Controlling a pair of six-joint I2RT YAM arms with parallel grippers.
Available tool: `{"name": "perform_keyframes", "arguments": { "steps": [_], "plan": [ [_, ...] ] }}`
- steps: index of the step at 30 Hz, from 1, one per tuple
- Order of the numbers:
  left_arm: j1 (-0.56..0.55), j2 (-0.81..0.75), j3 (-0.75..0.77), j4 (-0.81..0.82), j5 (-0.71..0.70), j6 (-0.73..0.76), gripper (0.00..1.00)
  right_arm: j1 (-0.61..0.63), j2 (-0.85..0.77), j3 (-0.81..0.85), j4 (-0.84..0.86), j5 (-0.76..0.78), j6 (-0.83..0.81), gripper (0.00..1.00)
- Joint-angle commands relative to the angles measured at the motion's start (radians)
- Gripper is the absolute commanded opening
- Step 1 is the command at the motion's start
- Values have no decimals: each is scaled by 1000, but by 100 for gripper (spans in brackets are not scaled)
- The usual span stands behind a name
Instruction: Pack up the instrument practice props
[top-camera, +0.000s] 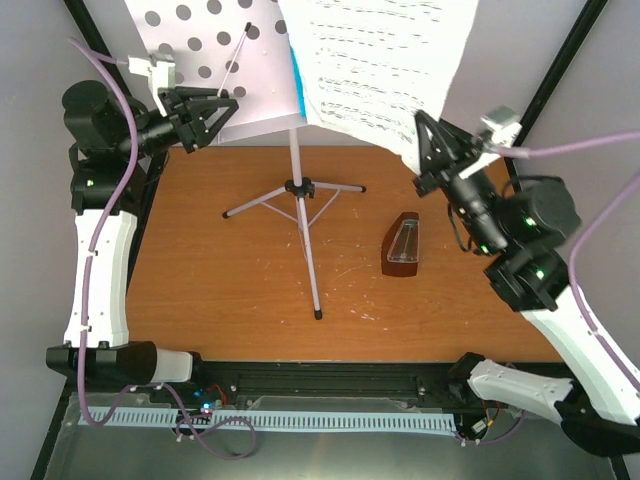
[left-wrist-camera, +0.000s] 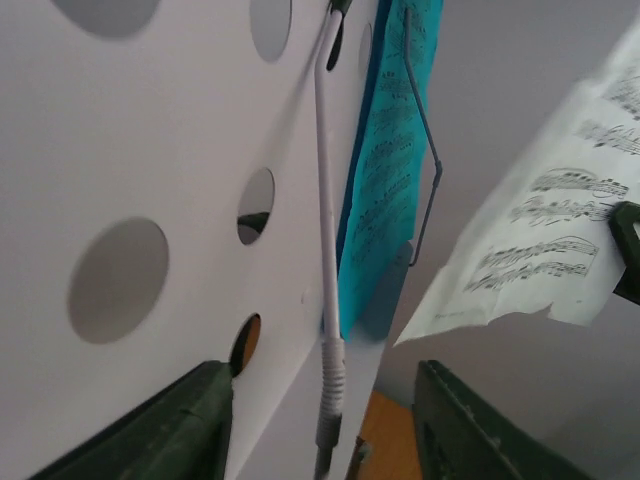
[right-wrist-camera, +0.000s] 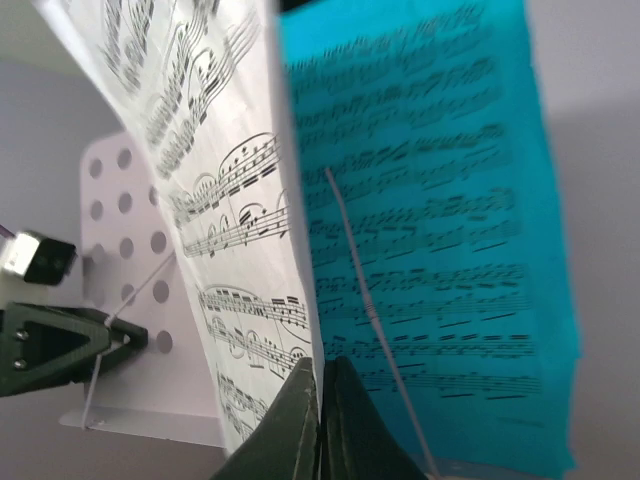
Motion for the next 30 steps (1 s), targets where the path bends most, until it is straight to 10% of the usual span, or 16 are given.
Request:
{"name": "perform_keyframes", "arguments": {
  "steps": [1,12,30],
  "plan": [
    [-3,-32,-25,24,26,-24,57,-3,-104,-102,-2,-10,-7,3],
    [-3,-244,-200,55,-156,69,98,-3,-304,-224,-274,-235,148,3],
    [-3,-821,-940,179,-650,48,100,-3,-470,-910,-315,-230,627,3]
  ]
}}
